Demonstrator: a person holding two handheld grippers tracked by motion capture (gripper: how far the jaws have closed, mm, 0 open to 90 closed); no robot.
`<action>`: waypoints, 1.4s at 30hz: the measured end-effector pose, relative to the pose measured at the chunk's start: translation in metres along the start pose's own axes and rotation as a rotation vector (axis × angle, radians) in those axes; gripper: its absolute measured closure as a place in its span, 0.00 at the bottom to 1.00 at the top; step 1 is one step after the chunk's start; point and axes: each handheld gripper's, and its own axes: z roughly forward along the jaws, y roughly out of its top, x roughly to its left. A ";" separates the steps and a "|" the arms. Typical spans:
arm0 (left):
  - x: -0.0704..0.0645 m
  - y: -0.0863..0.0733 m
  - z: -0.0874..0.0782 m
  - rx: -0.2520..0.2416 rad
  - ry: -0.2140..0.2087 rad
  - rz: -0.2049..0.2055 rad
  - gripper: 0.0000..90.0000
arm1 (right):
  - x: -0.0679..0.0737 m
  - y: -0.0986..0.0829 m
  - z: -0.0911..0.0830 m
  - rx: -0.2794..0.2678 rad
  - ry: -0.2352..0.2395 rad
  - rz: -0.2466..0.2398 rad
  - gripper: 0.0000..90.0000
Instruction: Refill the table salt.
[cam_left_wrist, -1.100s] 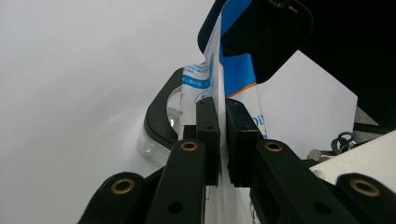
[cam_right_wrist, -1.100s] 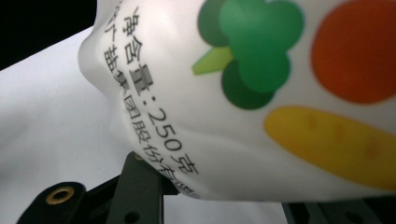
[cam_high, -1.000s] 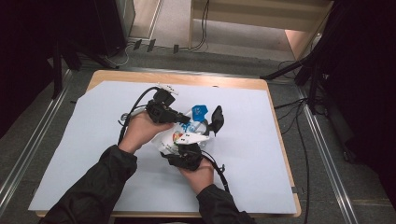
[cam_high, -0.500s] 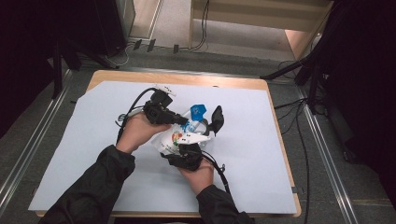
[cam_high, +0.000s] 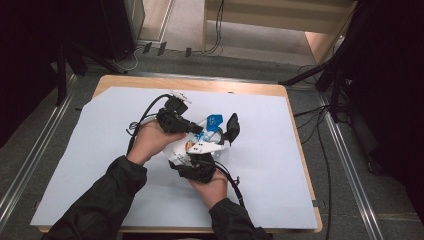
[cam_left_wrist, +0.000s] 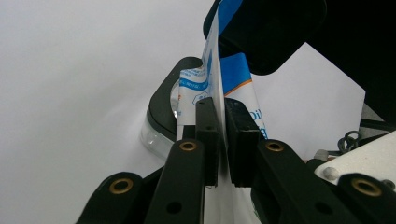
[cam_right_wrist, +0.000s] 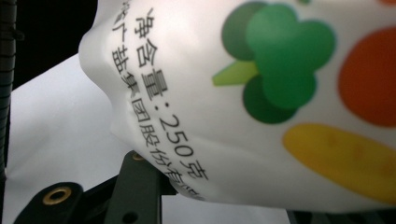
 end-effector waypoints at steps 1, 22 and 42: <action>0.000 0.000 0.000 0.001 -0.001 -0.001 0.94 | 0.000 0.000 0.000 -0.002 0.004 0.002 0.68; 0.002 0.004 -0.003 0.019 -0.002 -0.014 0.94 | 0.001 0.003 -0.001 -0.006 0.012 0.036 0.68; -0.001 0.005 -0.002 0.032 0.008 -0.011 0.98 | 0.004 0.006 0.000 0.002 0.016 0.030 0.66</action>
